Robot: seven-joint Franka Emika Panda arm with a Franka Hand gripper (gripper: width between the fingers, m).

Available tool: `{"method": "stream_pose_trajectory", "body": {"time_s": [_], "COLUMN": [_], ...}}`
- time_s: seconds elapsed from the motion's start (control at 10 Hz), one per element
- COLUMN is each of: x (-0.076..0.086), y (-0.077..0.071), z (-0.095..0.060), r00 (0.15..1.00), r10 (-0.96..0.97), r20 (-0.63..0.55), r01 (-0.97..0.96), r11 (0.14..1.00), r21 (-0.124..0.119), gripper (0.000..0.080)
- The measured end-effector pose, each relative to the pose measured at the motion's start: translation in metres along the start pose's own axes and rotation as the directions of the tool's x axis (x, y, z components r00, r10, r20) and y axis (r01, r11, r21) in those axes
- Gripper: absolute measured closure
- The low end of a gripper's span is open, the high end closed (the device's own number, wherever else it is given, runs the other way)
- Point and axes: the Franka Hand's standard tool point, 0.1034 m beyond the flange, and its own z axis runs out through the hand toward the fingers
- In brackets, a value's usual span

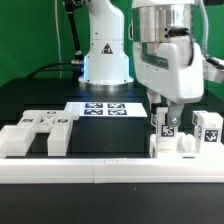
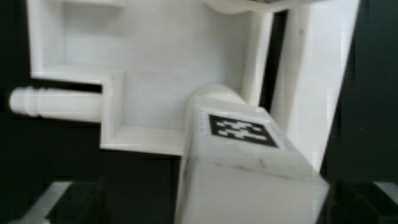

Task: Assemble chair

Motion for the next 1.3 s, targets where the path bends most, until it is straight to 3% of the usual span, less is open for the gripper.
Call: {"method": "stream_pose_trajectory", "body": {"time_s": [0.3, 0.7, 1.1, 1.2, 1.3], "x": [0.0035, 0.0043, 0.0036, 0.003, 0.0035], "y": [-0.0002, 0.0004, -0.0004, -0.0003, 0.0], "z": [-0.0011, -0.001, -0.0013, -0.0011, -0.0011], "r00": [0.942, 0.781, 0.493, 0.476, 0.397], "r10": [-0.336, -0.625, -0.87, -0.879, -0.918], "r20": [-0.003, 0.001, 0.0, 0.002, 0.002], "r01": [0.336, 0.625, 0.87, 0.879, 0.917], "r11": [0.942, 0.781, 0.493, 0.476, 0.397], "r21": [0.001, -0.003, -0.009, -0.011, -0.022], "gripper": [0.015, 0.015, 0.015, 0.015, 0.015]}}
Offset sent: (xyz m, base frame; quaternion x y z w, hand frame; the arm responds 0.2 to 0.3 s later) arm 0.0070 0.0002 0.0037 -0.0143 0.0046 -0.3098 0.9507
